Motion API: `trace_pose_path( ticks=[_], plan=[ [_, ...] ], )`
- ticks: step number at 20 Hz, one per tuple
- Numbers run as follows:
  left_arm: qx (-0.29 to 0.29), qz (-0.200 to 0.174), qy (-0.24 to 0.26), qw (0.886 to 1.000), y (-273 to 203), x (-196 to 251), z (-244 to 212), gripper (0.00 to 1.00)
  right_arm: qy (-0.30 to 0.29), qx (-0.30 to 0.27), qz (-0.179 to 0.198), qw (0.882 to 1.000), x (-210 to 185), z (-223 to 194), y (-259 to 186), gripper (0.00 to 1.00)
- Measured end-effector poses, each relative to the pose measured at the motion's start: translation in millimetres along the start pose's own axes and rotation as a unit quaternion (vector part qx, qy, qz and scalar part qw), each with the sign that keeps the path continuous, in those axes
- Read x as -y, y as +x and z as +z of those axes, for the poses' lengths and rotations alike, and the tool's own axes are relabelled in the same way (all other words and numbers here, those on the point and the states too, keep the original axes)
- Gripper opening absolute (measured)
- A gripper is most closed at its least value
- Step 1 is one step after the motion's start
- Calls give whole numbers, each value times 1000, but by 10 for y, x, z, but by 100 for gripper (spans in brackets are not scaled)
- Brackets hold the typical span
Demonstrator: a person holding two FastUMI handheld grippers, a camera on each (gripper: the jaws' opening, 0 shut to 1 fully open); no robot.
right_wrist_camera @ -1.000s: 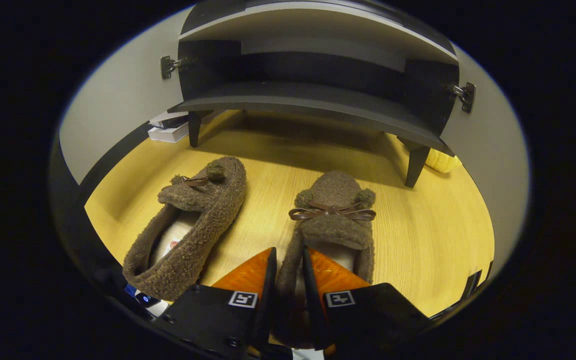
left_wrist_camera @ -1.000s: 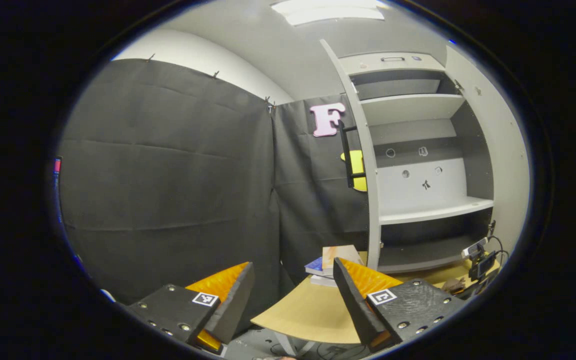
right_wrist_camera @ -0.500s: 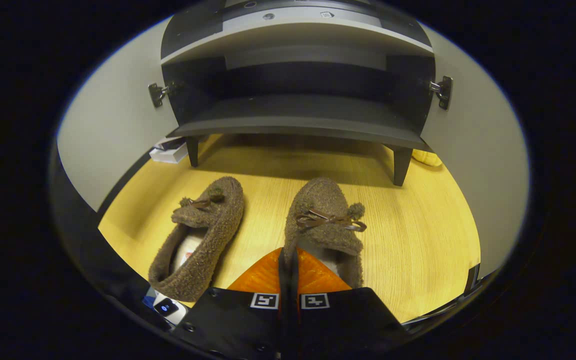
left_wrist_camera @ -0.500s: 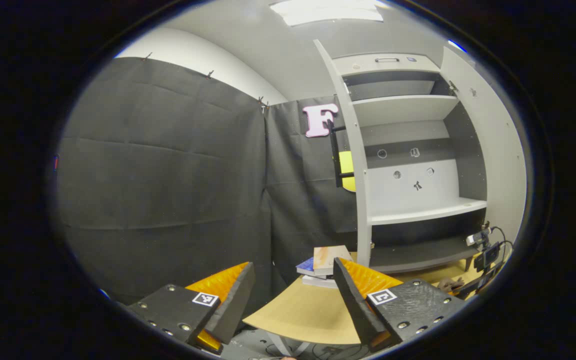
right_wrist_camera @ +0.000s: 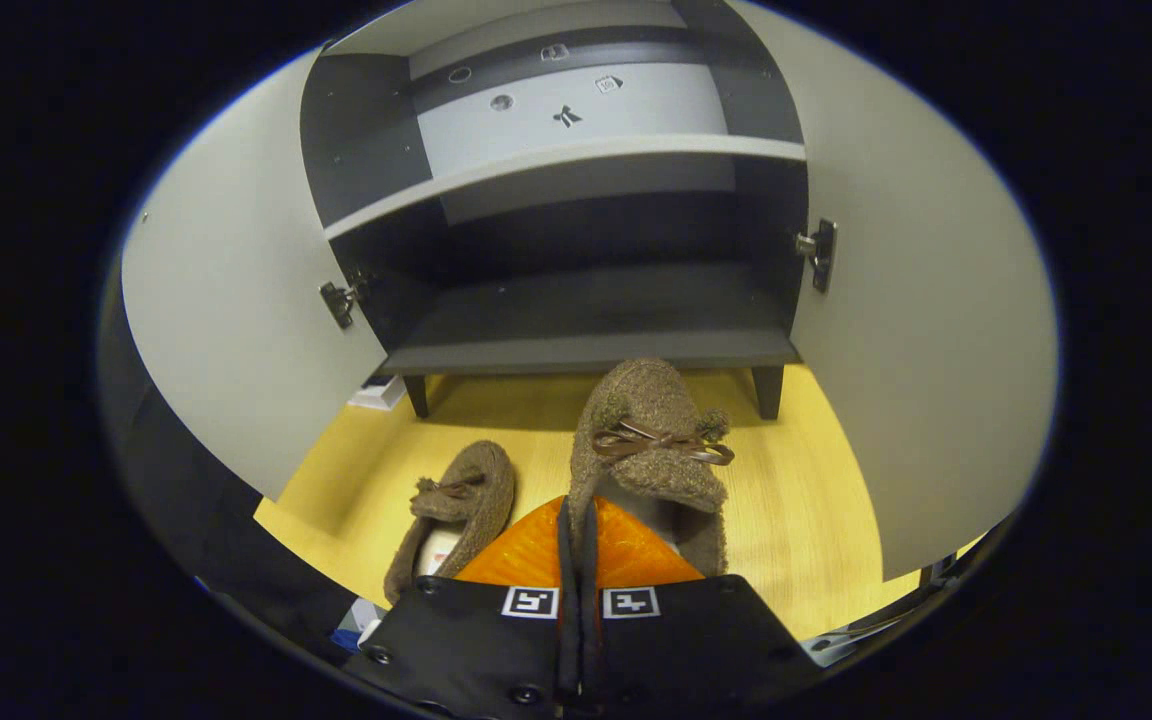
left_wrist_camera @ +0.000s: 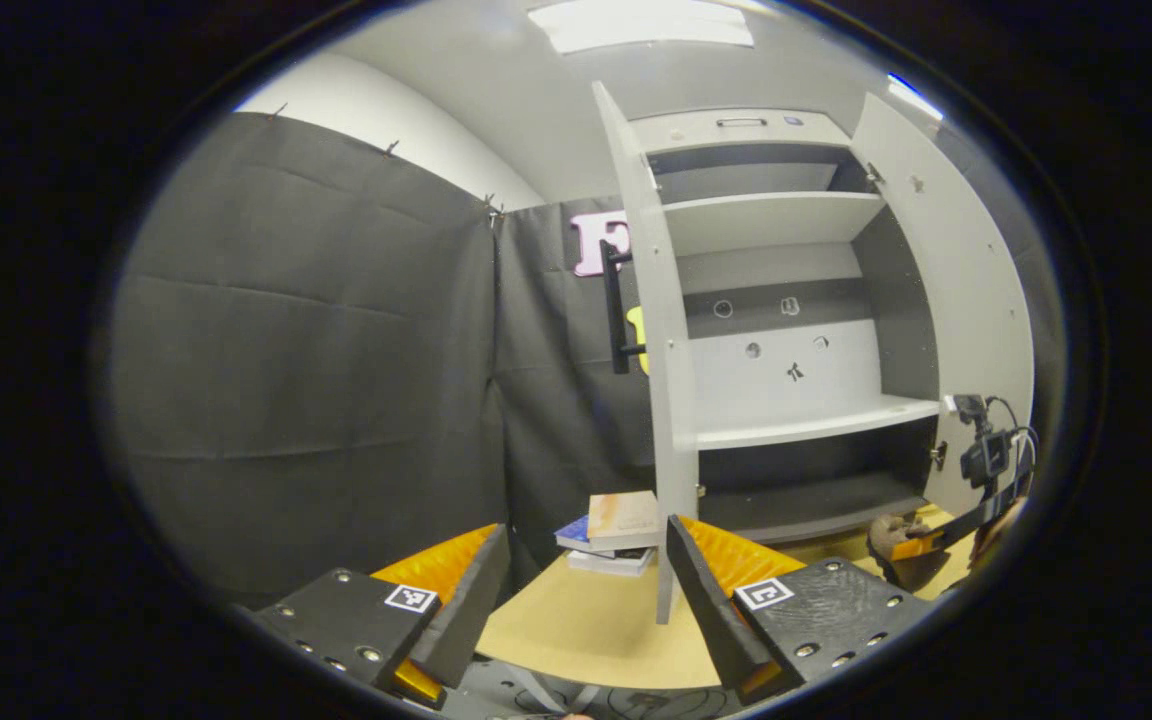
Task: Grab one shoe with the right hand and put it into the shoe cabinet, grab the other shoe with the left hand and put it into the shoe cabinet; then close the right door with the right hand and the left door with the left hand.
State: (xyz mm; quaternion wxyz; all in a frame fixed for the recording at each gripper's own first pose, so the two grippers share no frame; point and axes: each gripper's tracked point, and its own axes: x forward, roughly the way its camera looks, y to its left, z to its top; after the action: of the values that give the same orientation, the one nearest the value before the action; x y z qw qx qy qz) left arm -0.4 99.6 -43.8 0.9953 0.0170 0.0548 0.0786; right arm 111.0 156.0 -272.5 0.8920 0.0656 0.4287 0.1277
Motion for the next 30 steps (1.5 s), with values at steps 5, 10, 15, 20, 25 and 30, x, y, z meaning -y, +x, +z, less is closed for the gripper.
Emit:
trace_pose_path(
  ticks=[5,10,15,20,25,30],
  plan=[
    [6,-17,3,1000,0,17,-28,99,-9,45,14,999,-104,471,-275,2],
    [8,-22,11,1000,-6,28,-26,99,-25,99,34,994,-270,1029,-517,2],
    [10,-17,12,1000,-6,21,-23,99,-43,146,48,987,-416,1531,-656,2],
    [7,-9,12,1000,-5,8,-39,99,-52,177,49,982,-470,1964,-635,2],
    [-2,0,9,1000,-19,-2,-38,99,-64,204,37,976,-445,2512,-473,2],
    [-7,12,14,1000,-24,-21,-59,99,-69,223,13,972,-413,3057,-178,2]
  ],
)
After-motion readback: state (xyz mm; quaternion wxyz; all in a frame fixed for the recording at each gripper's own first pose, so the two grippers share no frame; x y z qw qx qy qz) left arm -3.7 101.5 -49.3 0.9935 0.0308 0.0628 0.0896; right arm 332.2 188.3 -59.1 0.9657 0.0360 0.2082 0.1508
